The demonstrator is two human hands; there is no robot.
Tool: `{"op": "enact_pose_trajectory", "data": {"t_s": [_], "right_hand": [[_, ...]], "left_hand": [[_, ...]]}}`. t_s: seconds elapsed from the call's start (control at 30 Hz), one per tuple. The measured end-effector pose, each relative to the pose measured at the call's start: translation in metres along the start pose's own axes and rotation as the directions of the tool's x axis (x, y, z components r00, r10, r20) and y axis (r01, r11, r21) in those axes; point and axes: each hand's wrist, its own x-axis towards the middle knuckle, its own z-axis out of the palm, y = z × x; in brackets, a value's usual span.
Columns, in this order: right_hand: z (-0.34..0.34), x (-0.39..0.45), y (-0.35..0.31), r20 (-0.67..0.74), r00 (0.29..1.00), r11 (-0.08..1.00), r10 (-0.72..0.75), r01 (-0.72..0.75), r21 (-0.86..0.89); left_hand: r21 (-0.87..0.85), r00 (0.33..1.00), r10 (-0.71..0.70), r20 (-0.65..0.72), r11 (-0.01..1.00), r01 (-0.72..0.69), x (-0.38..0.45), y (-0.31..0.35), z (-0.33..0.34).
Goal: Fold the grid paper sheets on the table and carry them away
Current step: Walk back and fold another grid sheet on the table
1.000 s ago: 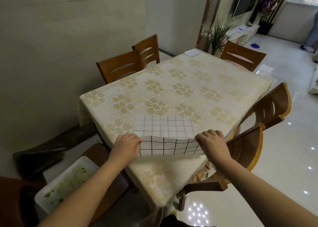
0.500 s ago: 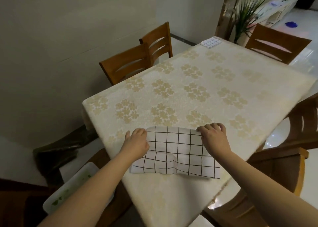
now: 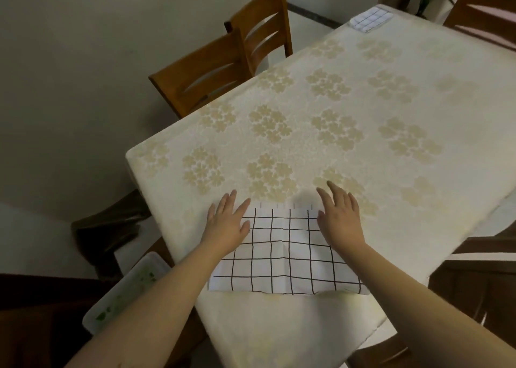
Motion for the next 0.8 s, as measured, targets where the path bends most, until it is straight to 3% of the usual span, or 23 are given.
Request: {"op": "enact_pose_trajectory", "data": {"t_s": [0.2,0.33,0.47,0.8], "right_hand": [[0.008,-0.09,-0.042,-0.039,0.989,0.986,-0.146,0.148,0.079],[0.025,-0.155,-0.064,0.093,0.946,0.95,-0.311,0.306,0.065],[0.039,-0.167,-0.067,0.206,0.939,0.96,-0.277,0.278,0.027],[0.049,-0.153,-0.07,0.311,0.945,0.984,-0.105,0.144,-0.105]], "left_hand": [[-0.099,0.977,0.109,-0.185,0.987,-0.128,-0.06,0.029,0.053],[-0.114,0.988,0.096,-0.118,0.987,-0.109,-0.11,0.031,0.107],[-0.062,0.994,0.098,-0.054,0.993,-0.101,-0.113,0.018,0.122],[0.02,0.988,0.155,0.021,0.988,-0.155,-0.077,-0.01,0.12]]}}
